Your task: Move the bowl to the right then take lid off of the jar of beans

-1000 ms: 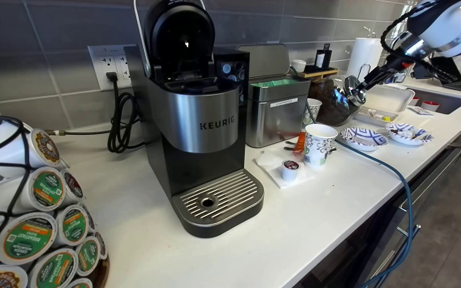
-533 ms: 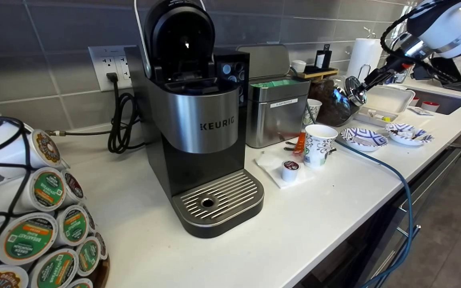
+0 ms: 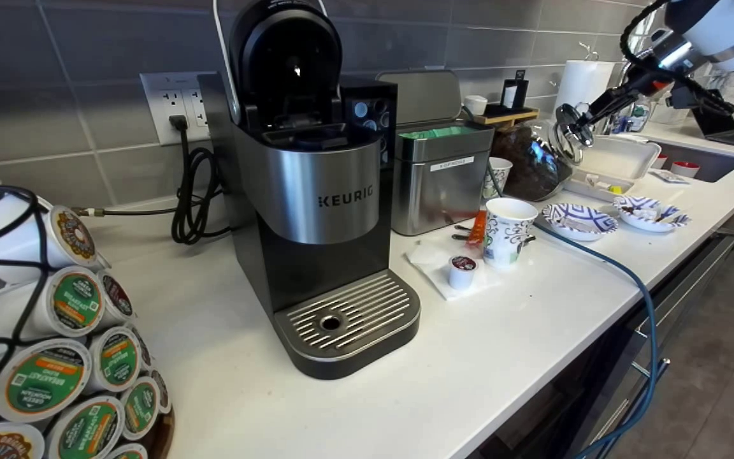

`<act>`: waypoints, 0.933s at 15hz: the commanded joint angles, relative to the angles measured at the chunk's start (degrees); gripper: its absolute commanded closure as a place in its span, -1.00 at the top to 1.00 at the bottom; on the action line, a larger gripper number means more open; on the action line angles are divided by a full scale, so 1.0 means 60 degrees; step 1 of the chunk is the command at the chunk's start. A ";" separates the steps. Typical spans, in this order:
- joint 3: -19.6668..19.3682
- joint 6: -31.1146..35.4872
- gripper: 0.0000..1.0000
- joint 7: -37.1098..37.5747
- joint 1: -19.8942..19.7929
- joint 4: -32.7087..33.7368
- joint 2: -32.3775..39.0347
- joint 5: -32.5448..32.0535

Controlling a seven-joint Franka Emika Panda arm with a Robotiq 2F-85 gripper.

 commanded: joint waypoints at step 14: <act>-0.2879 -0.1253 -0.57 0.4335 0.1017 -0.0402 -0.1032 -0.7443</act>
